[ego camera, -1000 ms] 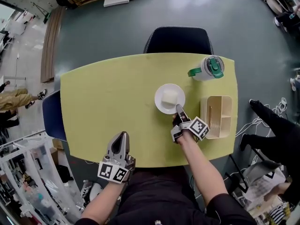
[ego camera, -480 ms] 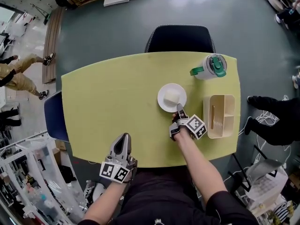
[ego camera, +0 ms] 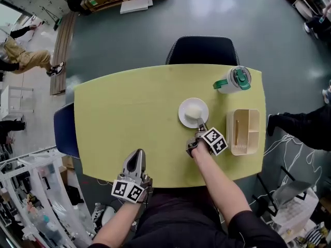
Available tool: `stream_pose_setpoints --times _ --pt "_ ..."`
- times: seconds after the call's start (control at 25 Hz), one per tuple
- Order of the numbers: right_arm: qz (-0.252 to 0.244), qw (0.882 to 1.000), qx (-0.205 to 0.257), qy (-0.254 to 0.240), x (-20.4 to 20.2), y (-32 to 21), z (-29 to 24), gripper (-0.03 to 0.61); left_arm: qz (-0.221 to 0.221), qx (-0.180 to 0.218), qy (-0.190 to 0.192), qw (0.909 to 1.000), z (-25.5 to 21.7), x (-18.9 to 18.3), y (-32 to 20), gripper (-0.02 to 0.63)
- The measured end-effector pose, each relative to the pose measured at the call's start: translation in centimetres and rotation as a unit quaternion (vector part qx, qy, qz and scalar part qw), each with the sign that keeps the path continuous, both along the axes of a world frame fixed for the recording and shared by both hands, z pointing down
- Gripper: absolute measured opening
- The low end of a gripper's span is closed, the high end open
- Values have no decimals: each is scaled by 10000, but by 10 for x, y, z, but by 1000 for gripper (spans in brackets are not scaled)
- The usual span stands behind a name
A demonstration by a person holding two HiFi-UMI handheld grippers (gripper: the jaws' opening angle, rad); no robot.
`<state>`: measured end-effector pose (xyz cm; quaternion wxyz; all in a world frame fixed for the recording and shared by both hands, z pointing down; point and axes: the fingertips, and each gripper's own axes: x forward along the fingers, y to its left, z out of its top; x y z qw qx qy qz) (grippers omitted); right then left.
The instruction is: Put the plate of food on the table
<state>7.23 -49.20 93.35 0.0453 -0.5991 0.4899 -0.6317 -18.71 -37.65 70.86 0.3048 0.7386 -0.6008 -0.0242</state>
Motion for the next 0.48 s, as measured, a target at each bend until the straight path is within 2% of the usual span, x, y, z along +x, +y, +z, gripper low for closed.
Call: stream_pose_setpoints --times 0.24,0.36,0.48 --pt "-305 9976 -262 563 5 12 -11 161 -227 34 -70 9997 -2 -20 5 9" --pt "-584 9948 148 820 1 9 -47 159 -280 80 -55 9996 -6 -25 7 9" --pt "-945 9862 849 1063 -9 2 -102 108 -263 178 -97 9994 -16 -28 8 9"
